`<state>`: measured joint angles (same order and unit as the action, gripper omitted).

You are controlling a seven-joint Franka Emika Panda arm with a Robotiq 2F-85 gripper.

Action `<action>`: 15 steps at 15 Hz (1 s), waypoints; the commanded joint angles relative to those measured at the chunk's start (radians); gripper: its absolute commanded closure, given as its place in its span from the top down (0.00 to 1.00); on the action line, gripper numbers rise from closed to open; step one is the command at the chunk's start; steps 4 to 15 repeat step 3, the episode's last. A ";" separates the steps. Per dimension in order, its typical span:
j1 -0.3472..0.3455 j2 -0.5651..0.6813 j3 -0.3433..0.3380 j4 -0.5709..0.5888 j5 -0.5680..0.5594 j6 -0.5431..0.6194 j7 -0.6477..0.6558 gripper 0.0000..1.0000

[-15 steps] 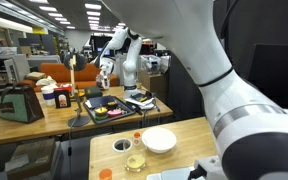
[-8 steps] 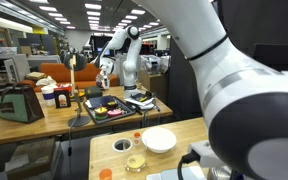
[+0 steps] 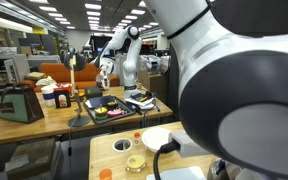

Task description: Pick up the lid from the table and put it on the frying pan

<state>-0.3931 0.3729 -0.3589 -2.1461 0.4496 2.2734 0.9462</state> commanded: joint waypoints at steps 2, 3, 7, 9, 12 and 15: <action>0.005 0.001 -0.005 0.002 0.001 -0.003 -0.001 1.00; 0.005 0.001 -0.005 0.002 0.001 -0.003 -0.001 1.00; 0.005 0.001 -0.005 0.002 0.001 -0.003 -0.001 1.00; 0.005 0.001 -0.005 0.002 0.001 -0.003 -0.001 1.00; 0.005 0.001 -0.005 0.002 0.001 -0.003 -0.001 1.00; 0.005 0.001 -0.005 0.002 0.001 -0.003 -0.001 1.00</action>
